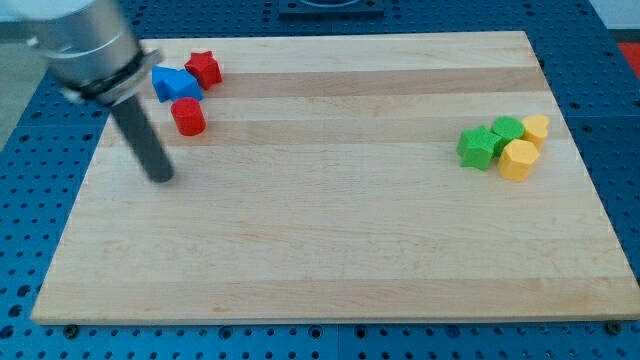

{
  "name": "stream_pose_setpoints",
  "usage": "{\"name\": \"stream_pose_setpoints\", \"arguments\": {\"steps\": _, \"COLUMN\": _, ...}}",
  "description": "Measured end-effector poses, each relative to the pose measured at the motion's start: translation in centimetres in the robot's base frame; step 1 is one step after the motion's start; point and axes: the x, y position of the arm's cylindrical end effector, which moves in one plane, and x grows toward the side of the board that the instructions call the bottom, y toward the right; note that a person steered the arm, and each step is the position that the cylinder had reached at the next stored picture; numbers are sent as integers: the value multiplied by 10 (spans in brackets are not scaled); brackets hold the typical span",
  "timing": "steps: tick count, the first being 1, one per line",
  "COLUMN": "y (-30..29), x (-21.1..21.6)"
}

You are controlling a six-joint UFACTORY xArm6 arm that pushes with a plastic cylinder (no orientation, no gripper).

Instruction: Push the red circle into the red star

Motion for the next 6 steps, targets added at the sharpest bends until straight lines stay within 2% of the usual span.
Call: {"name": "stream_pose_setpoints", "arguments": {"steps": 6, "y": 8, "x": -90}}
